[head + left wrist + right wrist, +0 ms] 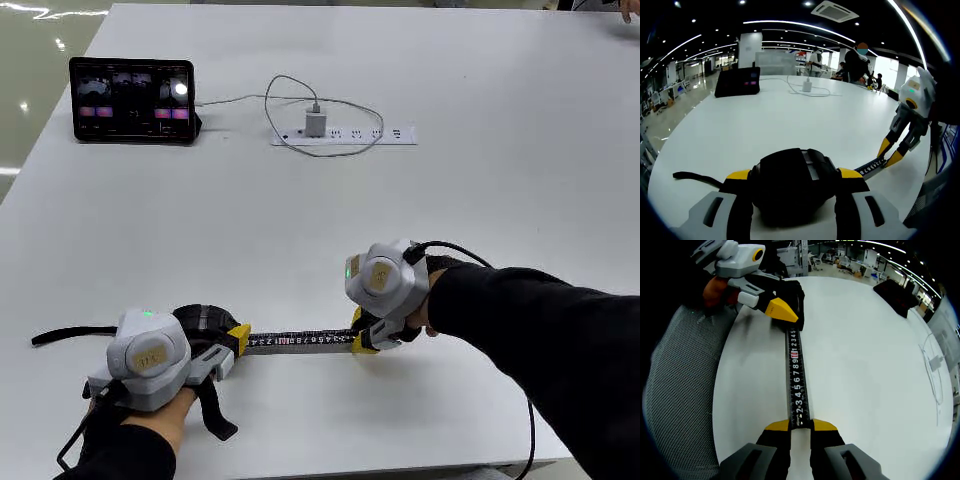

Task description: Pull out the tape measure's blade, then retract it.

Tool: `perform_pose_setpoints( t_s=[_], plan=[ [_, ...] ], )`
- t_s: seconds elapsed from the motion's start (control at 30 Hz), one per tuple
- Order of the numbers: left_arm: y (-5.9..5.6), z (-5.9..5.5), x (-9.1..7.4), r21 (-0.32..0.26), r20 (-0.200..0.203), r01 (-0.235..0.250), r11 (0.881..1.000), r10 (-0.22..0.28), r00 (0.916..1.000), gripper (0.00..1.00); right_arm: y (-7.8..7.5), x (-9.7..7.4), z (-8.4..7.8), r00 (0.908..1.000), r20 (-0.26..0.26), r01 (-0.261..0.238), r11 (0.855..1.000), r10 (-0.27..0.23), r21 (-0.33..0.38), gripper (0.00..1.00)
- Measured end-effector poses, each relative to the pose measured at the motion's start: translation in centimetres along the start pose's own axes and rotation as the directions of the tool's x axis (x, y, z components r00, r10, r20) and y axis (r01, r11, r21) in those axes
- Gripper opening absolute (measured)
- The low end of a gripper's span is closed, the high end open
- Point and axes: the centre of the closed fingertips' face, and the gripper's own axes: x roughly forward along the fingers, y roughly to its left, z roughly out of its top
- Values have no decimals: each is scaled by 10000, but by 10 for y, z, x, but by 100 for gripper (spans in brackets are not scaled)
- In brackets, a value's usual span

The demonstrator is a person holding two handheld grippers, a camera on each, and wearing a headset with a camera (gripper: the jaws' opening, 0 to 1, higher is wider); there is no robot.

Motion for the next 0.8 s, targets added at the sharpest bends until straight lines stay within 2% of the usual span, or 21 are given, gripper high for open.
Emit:
perform_pose_setpoints(
  t_s=[0.8],
  plan=[
    [0, 1, 0, -50, -6, 18, 10000, -18, 10000, 61, 0, 5, 9, 10000, 38, 34, 10000, -34, 8, 10]
  ],
)
